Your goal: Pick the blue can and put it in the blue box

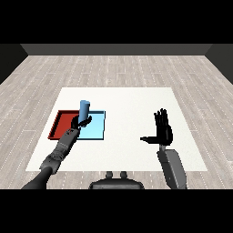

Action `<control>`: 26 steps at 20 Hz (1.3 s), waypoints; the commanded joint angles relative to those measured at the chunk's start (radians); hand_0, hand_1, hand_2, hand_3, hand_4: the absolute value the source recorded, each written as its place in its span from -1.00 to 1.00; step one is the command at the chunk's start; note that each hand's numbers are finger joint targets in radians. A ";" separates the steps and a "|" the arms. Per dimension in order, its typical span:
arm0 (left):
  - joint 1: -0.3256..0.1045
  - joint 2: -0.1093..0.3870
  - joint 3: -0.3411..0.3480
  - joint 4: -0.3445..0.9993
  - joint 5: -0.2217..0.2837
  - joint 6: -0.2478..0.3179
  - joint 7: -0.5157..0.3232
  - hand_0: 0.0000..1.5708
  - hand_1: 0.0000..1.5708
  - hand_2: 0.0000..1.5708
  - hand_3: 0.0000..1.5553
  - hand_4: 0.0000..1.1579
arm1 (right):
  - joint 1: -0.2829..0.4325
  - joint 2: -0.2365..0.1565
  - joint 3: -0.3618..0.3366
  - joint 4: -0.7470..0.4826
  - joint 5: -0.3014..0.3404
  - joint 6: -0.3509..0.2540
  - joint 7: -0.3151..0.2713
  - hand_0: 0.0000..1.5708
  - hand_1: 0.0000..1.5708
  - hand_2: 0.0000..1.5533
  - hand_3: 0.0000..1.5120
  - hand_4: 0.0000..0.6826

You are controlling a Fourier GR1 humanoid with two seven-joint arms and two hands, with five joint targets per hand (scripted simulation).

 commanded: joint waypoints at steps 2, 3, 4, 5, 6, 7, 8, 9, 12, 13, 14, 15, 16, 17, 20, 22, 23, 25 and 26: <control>-0.076 -0.046 -0.024 0.172 -0.062 0.025 0.081 1.00 1.00 0.91 0.77 0.70 | 0.007 0.005 -0.009 0.062 0.014 0.013 -0.018 -1.00 -1.00 -1.00 -1.00 -1.00; -0.036 -0.012 -0.013 0.194 -0.055 -0.027 0.014 0.98 0.98 0.88 0.66 0.67 | -0.008 -0.002 -0.040 0.126 -0.009 0.047 -0.050 -1.00 -1.00 -1.00 -1.00 -1.00; -0.072 -0.076 -0.020 0.220 -0.069 0.053 0.068 1.00 1.00 0.87 0.53 0.62 | -0.049 0.014 -0.042 0.115 -0.009 0.021 -0.033 -1.00 -1.00 -1.00 -1.00 -1.00; -0.066 -0.067 -0.040 0.234 -0.092 0.034 0.065 0.94 0.94 0.78 0.47 0.57 | -0.024 0.006 -0.048 0.086 -0.011 0.007 -0.009 -1.00 -1.00 -1.00 -1.00 -1.00; -0.093 -0.104 -0.053 0.241 -0.108 0.066 0.110 0.76 0.76 0.65 0.29 0.51 | -0.057 -0.009 -0.066 0.142 -0.014 0.035 -0.021 -1.00 -1.00 -1.00 -1.00 -1.00; -0.071 -0.055 -0.037 0.262 -0.092 -0.021 0.084 0.84 0.84 0.72 0.27 0.48 | -0.013 -0.003 -0.054 0.124 -0.014 0.050 -0.043 -1.00 -1.00 -1.00 -1.00 -1.00; -0.079 -0.120 -0.035 0.266 -0.091 0.015 0.097 0.89 0.89 0.79 0.13 0.50 | -0.036 -0.006 -0.065 0.116 -0.026 0.037 -0.014 -1.00 -1.00 -1.00 -1.00 -1.00; -0.036 -0.076 -0.033 0.280 -0.090 -0.027 0.077 0.95 0.95 0.84 -0.07 0.49 | -0.008 0.025 -0.037 0.100 -0.017 0.030 -0.033 -1.00 -1.00 -1.00 -1.00 -1.00; -0.047 -0.106 -0.011 0.292 -0.073 -0.038 0.134 1.00 1.00 0.82 -1.00 0.35 | -0.027 -0.008 -0.061 0.082 -0.036 0.049 0.002 -1.00 -1.00 -1.00 -1.00 -1.00; -0.036 -0.102 0.010 0.283 -0.052 -0.073 0.125 1.00 1.00 0.88 -1.00 0.21 | -0.013 0.003 -0.058 0.131 -0.023 0.072 -0.057 -1.00 -1.00 -1.00 -1.00 -1.00; -0.046 -0.078 0.025 0.278 -0.040 -0.092 0.133 1.00 1.00 0.89 -1.00 0.09 | 0.037 -0.002 -0.059 0.088 -0.032 0.080 -0.054 -1.00 -1.00 -1.00 -1.00 -1.00; -0.043 -0.108 -0.032 0.301 -0.101 -0.055 0.131 0.84 0.84 0.77 -1.00 -0.11 | 0.007 0.046 -0.026 0.083 0.007 0.025 -0.066 -1.00 -1.00 -1.00 -1.00 -1.00; -0.034 -0.064 -0.055 0.301 -0.127 -0.090 0.124 0.10 0.10 0.12 -0.38 0.13 | -0.020 -0.052 -0.114 0.094 -0.069 0.094 0.001 -1.00 -1.00 -1.00 -1.00 -1.00; -0.041 -0.070 -0.037 0.301 -0.111 -0.118 0.130 -0.60 -0.60 -0.51 -0.40 0.34 | 0.037 0.006 -0.056 0.088 -0.025 0.090 -0.075 -1.00 -1.00 -1.00 -1.00 -1.00; -0.031 -0.077 -0.056 0.301 -0.141 0.018 0.140 -1.00 -1.00 -1.00 -1.00 -1.00 | 0.015 0.019 -0.058 0.077 -0.039 0.071 -0.037 -1.00 -1.00 -1.00 -1.00 -1.00; -0.042 -0.092 -0.021 0.282 -0.113 0.081 0.111 -1.00 -1.00 -1.00 -1.00 -1.00 | -0.039 0.019 -0.065 0.072 -0.043 0.054 -0.004 -1.00 -1.00 -1.00 -1.00 -1.00; -0.032 -0.072 -0.018 0.276 -0.115 0.069 0.084 -1.00 -1.00 -1.00 -1.00 -1.00 | -0.005 0.036 -0.046 0.060 -0.031 0.052 -0.018 -1.00 -1.00 -1.00 -1.00 -1.00; -0.020 -0.069 0.028 0.226 -0.073 0.177 0.021 -1.00 -1.00 -1.00 -1.00 -1.00 | 0.033 0.044 -0.044 0.070 -0.032 0.080 -0.059 -1.00 -1.00 -1.00 -1.00 -1.00; -0.035 -0.092 0.056 0.197 -0.048 0.246 -0.021 -1.00 -1.00 -1.00 -1.00 -1.00 | 0.026 0.037 -0.060 0.080 -0.040 0.090 -0.075 -1.00 -1.00 -1.00 -1.00 -1.00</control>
